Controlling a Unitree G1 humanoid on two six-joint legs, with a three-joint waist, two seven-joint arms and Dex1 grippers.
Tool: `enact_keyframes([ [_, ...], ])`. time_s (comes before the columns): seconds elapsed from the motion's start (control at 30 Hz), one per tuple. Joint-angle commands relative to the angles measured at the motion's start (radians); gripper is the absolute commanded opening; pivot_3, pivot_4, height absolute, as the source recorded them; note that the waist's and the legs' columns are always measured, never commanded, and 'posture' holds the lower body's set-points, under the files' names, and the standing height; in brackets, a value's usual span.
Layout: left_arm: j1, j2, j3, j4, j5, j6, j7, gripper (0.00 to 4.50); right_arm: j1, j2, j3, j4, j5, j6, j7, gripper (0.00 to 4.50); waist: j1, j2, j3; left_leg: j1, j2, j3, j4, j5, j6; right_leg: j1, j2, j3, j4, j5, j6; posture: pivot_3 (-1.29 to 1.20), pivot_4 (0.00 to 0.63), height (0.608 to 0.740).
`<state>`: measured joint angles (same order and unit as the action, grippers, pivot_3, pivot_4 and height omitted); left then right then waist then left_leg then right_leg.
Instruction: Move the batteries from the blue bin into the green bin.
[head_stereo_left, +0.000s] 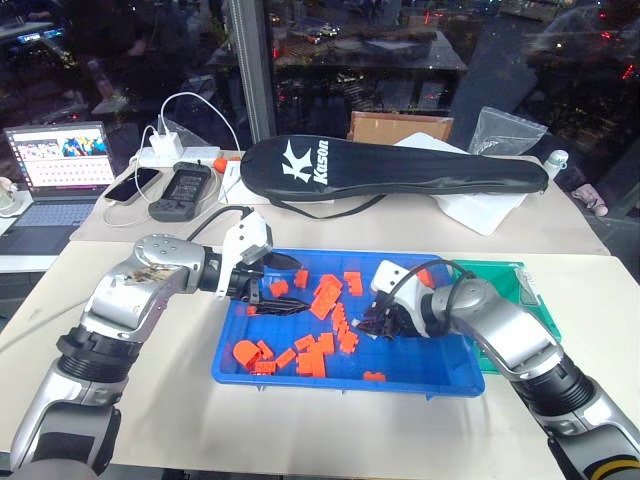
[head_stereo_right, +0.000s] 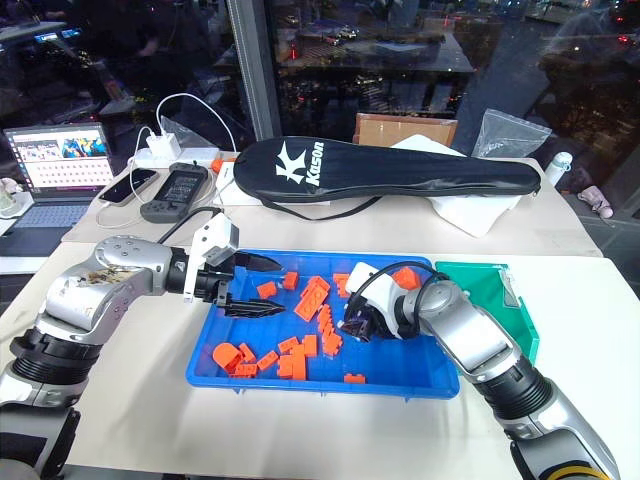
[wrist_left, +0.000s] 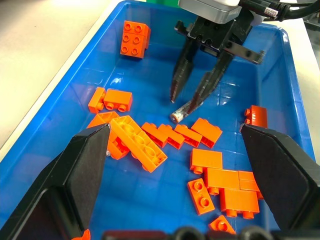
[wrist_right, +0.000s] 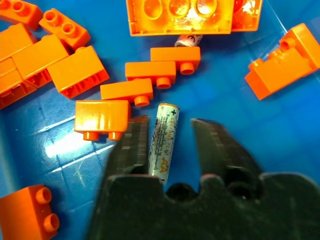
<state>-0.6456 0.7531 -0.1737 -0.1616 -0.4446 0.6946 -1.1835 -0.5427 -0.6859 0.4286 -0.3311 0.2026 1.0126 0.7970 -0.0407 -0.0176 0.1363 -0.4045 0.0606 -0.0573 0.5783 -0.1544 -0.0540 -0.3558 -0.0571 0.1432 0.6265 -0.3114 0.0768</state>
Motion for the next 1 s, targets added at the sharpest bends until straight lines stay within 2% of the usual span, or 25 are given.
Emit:
enact_keyframes([
  [0.03, -0.013, 0.012, 0.022, -0.013, -0.006, -0.027, -0.019, 4.5, 0.016, -0.011, 0.01, 0.022, -0.044, -0.032, -0.031, 2.49, -0.001, 0.0, 0.0, 0.0, 0.0, 0.0, 0.0, 0.0, 0.0, 0.0, 0.0, 0.0, 0.0, 0.0, 0.0, 0.0, 0.15, 0.74],
  [0.07, -0.014, 0.016, 0.025, -0.014, -0.009, -0.028, -0.029, 4.5, 0.022, -0.009, 0.007, 0.027, -0.045, -0.037, -0.032, 2.32, -0.001, 0.0, 0.0, 0.0, 0.0, 0.0, 0.0, 0.0, 0.0, 0.0, 0.0, 0.0, 0.0, 0.0, 0.0, 0.0, 0.15, 0.74],
  [0.27, -0.023, 0.024, 0.031, -0.008, -0.012, -0.04, -0.054, 4.5, 0.023, -0.002, -0.021, 0.02, -0.039, -0.054, -0.032, 0.27, -0.002, 0.0, 0.0, 0.001, 0.0, 0.0, 0.0, 0.0, 0.0, 0.0, 0.0, 0.0, 0.0, 0.0, 0.0, 0.0, 0.15, 0.74],
  [0.37, -0.032, 0.027, 0.042, 0.0, -0.022, -0.039, -0.065, 4.5, 0.008, -0.017, -0.049, -0.006, -0.015, -0.043, -0.008, 0.26, -0.002, 0.0, 0.0, 0.0, 0.0, 0.0, 0.0, 0.0, 0.0, 0.0, 0.0, 0.0, 0.0, 0.0, 0.0, 0.0, 0.15, 0.74],
  [0.43, -0.041, 0.031, 0.067, 0.011, -0.045, -0.032, -0.077, 4.5, -0.021, -0.052, -0.127, -0.037, 0.029, -0.02, 0.025, 0.26, -0.001, 0.0, 0.0, 0.0, 0.0, 0.0, 0.0, 0.0, 0.0, 0.0, 0.0, 0.0, 0.0, 0.0, 0.0, 0.0, 0.15, 0.74],
  [0.53, -0.044, 0.033, 0.1, 0.033, -0.08, -0.048, -0.115, 4.5, -0.078, -0.178, -0.264, -0.063, 0.096, 0.022, 0.106, 0.26, 0.001, 0.001, 0.001, -0.001, 0.0, 0.0, 0.0, 0.0, 0.0, -0.001, 0.0, 0.0, 0.0, 0.0, 0.0, 0.0, 0.15, 0.74],
  [0.67, -0.071, 0.004, 0.113, 0.063, -0.1, -0.057, -0.122, 4.5, -0.102, -0.316, -0.378, -0.009, 0.113, 0.02, 0.137, 0.26, 0.006, 0.0, 0.001, 0.0, 0.0, 0.0, -0.001, 0.0, 0.0, 0.0, -0.001, -0.001, -0.001, 0.0, 0.0, 0.0, 0.15, 0.74],
  [0.83, -0.13, -0.034, 0.117, 0.096, -0.118, -0.053, -0.126, 4.5, 0.008, -0.499, -0.528, 0.07, 0.082, -0.02, 0.162, 0.26, 0.01, -0.001, 0.001, -0.001, 0.0, 0.001, -0.002, 0.0, 0.0, 0.0, -0.001, -0.001, -0.003, 0.0, -0.001, 0.0, 0.15, 0.74],
  [0.93, -0.17, -0.061, 0.124, 0.131, -0.135, -0.029, -0.113, 4.5, 0.13, -0.536, -0.591, 0.084, 0.066, -0.042, 0.14, 0.26, 0.014, -0.001, 0.001, -0.001, 0.0, 0.001, -0.002, 0.0, 0.0, 0.0, -0.001, -0.001, -0.003, 0.0, -0.001, 0.0, 0.15, 0.74],
  [1.0, -0.185, -0.073, 0.117, 0.155, -0.127, -0.035, -0.111, 4.5, 0.197, -0.509, -0.615, 0.075, 0.071, -0.042, 0.119, 0.26, 0.011, 0.0, 0.001, 0.0, 0.0, 0.001, -0.002, 0.0, 0.0, 0.0, -0.001, 0.0, -0.003, 0.0, -0.001, 0.0, 0.15, 0.74],
])
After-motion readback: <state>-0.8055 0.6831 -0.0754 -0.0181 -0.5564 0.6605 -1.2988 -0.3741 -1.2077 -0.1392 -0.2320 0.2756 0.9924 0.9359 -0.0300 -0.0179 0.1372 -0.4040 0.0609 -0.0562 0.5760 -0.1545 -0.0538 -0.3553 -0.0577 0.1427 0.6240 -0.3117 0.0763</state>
